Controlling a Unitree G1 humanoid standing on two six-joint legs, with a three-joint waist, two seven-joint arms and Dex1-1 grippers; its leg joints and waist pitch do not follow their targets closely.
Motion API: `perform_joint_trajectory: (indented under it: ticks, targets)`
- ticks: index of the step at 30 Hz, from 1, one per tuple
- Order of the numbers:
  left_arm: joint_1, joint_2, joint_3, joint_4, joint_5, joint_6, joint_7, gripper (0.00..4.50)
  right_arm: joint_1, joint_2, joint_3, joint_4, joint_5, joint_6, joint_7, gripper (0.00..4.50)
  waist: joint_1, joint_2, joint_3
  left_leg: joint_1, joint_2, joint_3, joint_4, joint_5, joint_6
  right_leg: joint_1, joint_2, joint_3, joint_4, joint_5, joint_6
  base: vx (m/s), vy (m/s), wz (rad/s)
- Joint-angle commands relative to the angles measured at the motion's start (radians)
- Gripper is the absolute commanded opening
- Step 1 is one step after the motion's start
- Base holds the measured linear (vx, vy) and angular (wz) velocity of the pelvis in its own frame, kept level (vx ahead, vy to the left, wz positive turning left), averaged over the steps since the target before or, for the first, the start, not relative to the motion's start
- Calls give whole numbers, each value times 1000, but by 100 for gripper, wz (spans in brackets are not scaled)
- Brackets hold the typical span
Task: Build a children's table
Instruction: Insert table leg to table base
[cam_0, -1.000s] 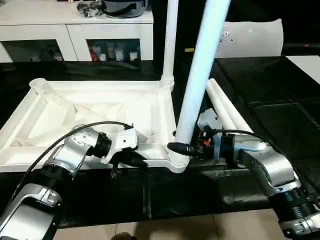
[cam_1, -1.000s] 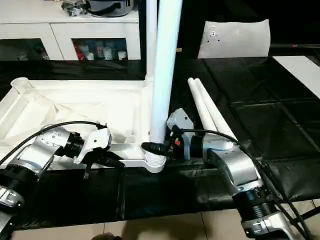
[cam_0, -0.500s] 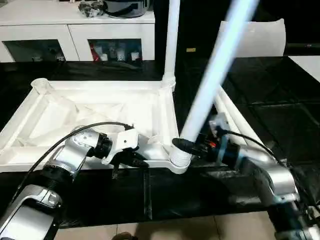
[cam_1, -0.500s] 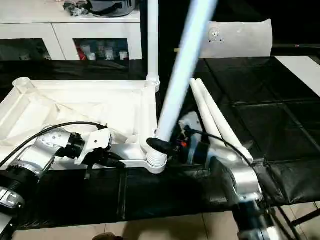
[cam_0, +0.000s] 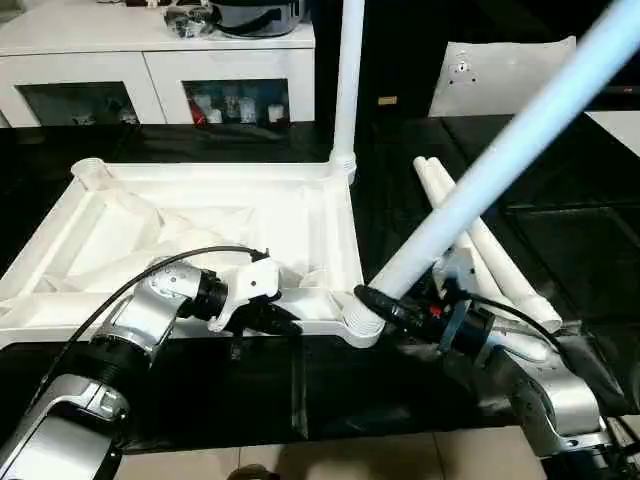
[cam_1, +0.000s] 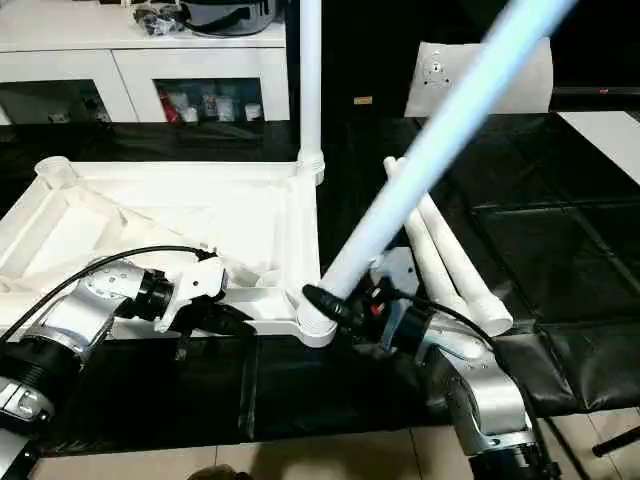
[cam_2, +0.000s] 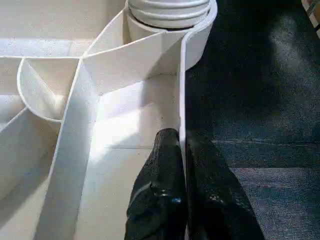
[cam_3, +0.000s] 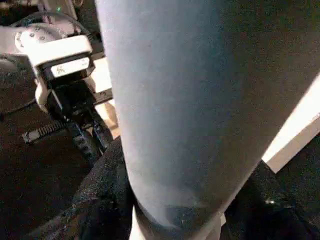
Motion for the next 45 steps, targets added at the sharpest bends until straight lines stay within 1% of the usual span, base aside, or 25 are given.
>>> perform_joint_trajectory:
  ticks: [1, 2, 4, 5, 6, 7, 8, 10, 12, 13, 14, 18, 21, 22, 24, 27, 28, 30, 33, 36, 38, 41, 42, 44, 45]
  targets:
    - [-20, 9, 30, -29, -5, -5, 28, 0, 24, -35, 96, 98, -100, 45, 35, 188, -5, 1, -44, 21, 57, -18, -87, -303, -14, 19, -88, 48, -88, -165, -203, 0, 0, 0]
    - [-19, 14, 23, -32, 2, -15, 19, 0, -5, -38, 115, 125, -113, 36, 53, 188, -7, 0, -43, 20, 56, -18, -86, -298, -10, 19, -88, 47, -88, -172, -204, 0, 0, 0]
    - [-18, 15, 21, -34, 4, -16, 17, 0, -9, -39, 118, 128, -114, 35, 58, 188, -9, 2, -39, 22, 57, -16, -87, -309, -10, 16, -88, 49, -93, -202, -202, 0, 0, 0]
    - [-18, 19, 11, -39, 11, -26, 6, 0, -33, -42, 136, 142, -118, 35, 83, 188, -11, -11, -33, 19, 56, -15, -89, -312, -5, 15, -88, 50, -95, -227, -195, 0, 0, 0]
    - [-21, 21, -5, -39, 22, -41, -9, 0, -63, -47, 168, 158, -121, 38, 127, 188, -13, -11, -31, 21, 56, -14, -90, -320, -4, 13, -89, 51, -99, -264, -189, 0, 0, 0]
    - [-23, 21, -10, -39, 26, -47, -13, 0, -71, -50, 179, 161, -122, 39, 142, 188, -13, -10, -30, 22, 56, -15, -90, -322, -4, 13, -90, 51, -100, -282, -185, 0, 0, 0]
    - [-27, 20, -16, -36, 31, -53, -18, 0, -79, -52, 193, 168, -127, 35, 157, 188, -14, -14, -26, 23, 57, -14, -92, -320, -5, 12, -89, 53, -103, -301, -176, 0, 0, 0]
    - [-45, 15, -29, -17, 44, -70, -25, 0, -98, -55, 229, 185, -144, 23, 198, 188, -14, -11, -27, 26, 58, -13, -92, -321, -6, 10, -89, 55, -104, -307, -171, 0, 0, 0]
    - [-54, 12, -39, -10, 54, -77, -29, 0, -102, -60, 255, 186, -153, 17, 224, 188, -15, -18, -22, 30, 60, -11, -96, -325, -6, 6, -87, 56, -107, -289, -171, 0, 0, 0]
    - [-59, 10, -43, -5, 57, -81, -31, 0, -104, -62, 266, 185, -156, 15, 234, 188, -14, -18, -23, 31, 59, -11, -98, -328, -7, 8, -86, 55, -106, -284, -172, 0, 0, 0]
    - [-60, 9, -45, -5, 59, -83, -31, 0, -102, -65, 274, 182, -161, 12, 243, 188, -14, -22, -23, 31, 60, -11, -98, -327, -6, 8, -86, 55, -106, -280, -173, 0, 0, 0]
    - [-88, 8, -57, 32, 89, -111, -21, 0, -100, -71, 314, 178, -177, -7, 284, 188, -13, -25, -21, 31, 60, -10, -99, -326, 1, 8, -86, 54, -109, -289, -170, 0, 0, 0]
    - [-97, 8, -56, 46, 92, -118, -21, 0, -95, -72, 319, 174, -178, -11, 291, 188, -11, -23, -20, 35, 62, -11, -103, -327, -3, 8, -87, 54, -111, -288, -169, 0, 0, 0]
    - [-103, 6, -53, 54, 93, -127, -28, 0, -92, -70, 317, 175, -182, -17, 298, 188, -11, -24, -23, 35, 63, -11, -104, -326, -5, 11, -88, 53, -109, -270, -173, 0, 0, 0]
    - [-108, 5, -53, 59, 92, -136, -35, 0, -91, -69, 316, 176, -181, -24, 303, 188, -13, -23, -26, 31, 64, -11, -105, -288, 2, 15, -84, 50, -101, -173, -186, 0, 0, 0]
    - [-118, 3, -54, 68, 90, -141, -44, 0, -93, -64, 313, 181, -179, -33, 303, 188, -14, -23, -26, 32, 63, -9, -103, -286, 7, 16, -84, 49, -98, -130, -203, 0, 0, 0]
    - [-121, 2, -54, 71, 91, -141, -44, 0, -95, -62, 312, 184, -180, -35, 302, 188, -13, -20, -26, 33, 62, -8, -103, -290, 7, 17, -85, 50, -99, -138, -205, 0, 0, 0]
    - [-129, 0, -55, 87, 95, -150, -41, 0, -99, -56, 307, 190, -183, -39, 300, 188, -13, -24, -25, 33, 63, -8, -104, -305, 6, 18, -88, 51, -105, -185, -198, 0, 0, 0]
    - [-131, 5, -53, 111, 108, -164, -24, 0, -99, -45, 300, 191, -184, -42, 295, 188, -12, -23, -21, 34, 63, -9, -107, -329, 0, 14, -90, 53, -111, -247, -190, 0, 0, 0]
    - [-126, 7, -46, 115, 109, -163, -17, 0, -97, -42, 296, 192, -186, -46, 292, 188, -12, -24, -12, 44, 66, -14, -113, -401, -20, 6, -96, 59, -126, -404, -161, 0, 0, 0]
    - [-119, 12, -40, 117, 110, -163, -11, 0, -94, -34, 287, 196, -186, -53, 283, 188, -11, -24, -12, 49, 67, -16, -115, -420, -28, 5, -97, 61, -128, -432, -154, 0, 0, 0]
    - [-103, 18, -19, 104, 98, -142, 7, 0, -88, -21, 277, 197, -181, -50, 263, 188, -12, -23, -14, 43, 67, -15, -118, -386, -22, 9, -92, 59, -121, -350, -167, 0, 0, 0]
    - [-98, 20, -12, 101, 94, -135, 15, 0, -87, -15, 270, 198, -178, -48, 252, 188, -12, -20, -15, 42, 66, -14, -118, -376, -21, 10, -92, 59, -119, -331, -174, 0, 0, 0]
    - [-83, 23, 8, 80, 78, -107, 32, 0, -89, 0, 256, 207, -178, -48, 222, 188, -13, -18, -15, 42, 68, -13, -119, -375, -24, 10, -92, 59, -118, -322, -180, 0, 0, 0]
    - [-65, 28, 30, 55, 64, -76, 55, 0, -92, 17, 238, 220, -181, -52, 185, 188, -15, -17, -14, 43, 67, -14, -120, -388, -28, 8, -94, 58, -118, -344, -182, 0, 0, 0]
